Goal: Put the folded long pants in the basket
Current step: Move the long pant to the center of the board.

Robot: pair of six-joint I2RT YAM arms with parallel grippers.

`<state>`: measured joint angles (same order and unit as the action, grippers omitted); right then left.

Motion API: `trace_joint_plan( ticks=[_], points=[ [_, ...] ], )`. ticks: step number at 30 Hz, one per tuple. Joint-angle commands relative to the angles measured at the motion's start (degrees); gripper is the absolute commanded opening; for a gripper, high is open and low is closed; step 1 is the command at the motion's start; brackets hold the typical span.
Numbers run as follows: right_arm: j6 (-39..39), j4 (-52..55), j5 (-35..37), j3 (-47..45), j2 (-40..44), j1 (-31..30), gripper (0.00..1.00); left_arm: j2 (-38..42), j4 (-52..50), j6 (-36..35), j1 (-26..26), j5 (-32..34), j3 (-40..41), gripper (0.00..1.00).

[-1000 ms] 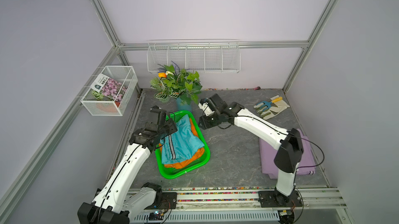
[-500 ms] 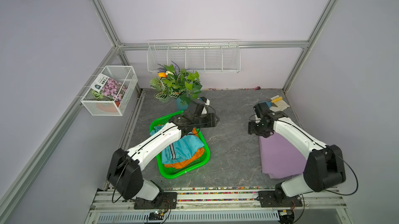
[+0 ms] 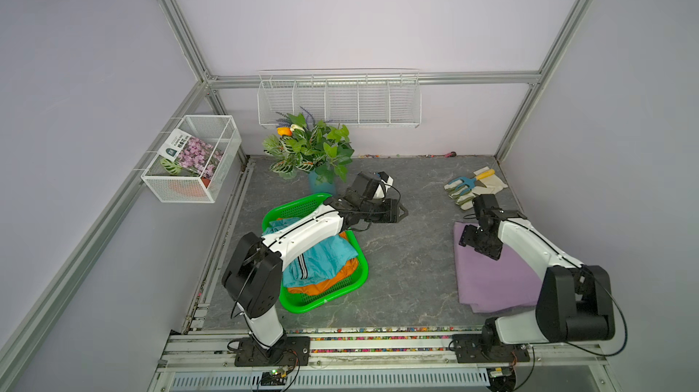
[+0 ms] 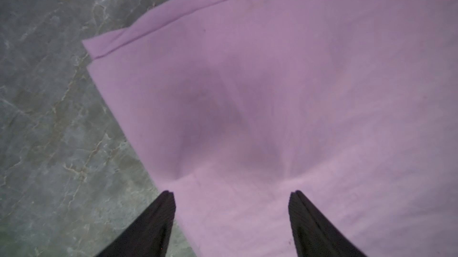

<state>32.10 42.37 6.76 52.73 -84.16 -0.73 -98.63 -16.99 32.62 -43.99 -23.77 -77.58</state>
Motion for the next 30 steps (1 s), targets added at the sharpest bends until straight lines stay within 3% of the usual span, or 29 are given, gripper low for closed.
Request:
trace_joint_plan(
  ticks=[1,4,7,20,24,30],
  points=[
    [-0.7,-8.4,-12.0,-3.3,-2.6,1.0,0.78,2.6,-0.8,-1.4,0.0,1.9,1.8,0.57],
    [-0.5,-13.8,-19.8,-5.5,-5.0,0.8,0.8,3.2,-0.6,-1.2,0.0,2.6,2.7,0.57],
    [0.1,-16.2,-22.0,-6.3,-7.2,-0.2,0.8,2.5,-0.8,-1.3,0.0,2.2,2.0,0.57],
    [7.6,-18.9,-21.6,4.9,-18.1,-18.3,0.79,2.6,-1.3,-0.4,0.0,3.0,3.1,0.57],
    [9.8,-21.4,-23.9,7.9,-19.4,-22.0,0.78,3.5,-1.2,0.2,0.2,3.8,4.3,0.57],
    [5.8,-16.9,-24.9,15.8,-20.9,-23.8,0.77,3.9,1.2,2.1,1.2,2.7,4.9,0.57]
  ],
)
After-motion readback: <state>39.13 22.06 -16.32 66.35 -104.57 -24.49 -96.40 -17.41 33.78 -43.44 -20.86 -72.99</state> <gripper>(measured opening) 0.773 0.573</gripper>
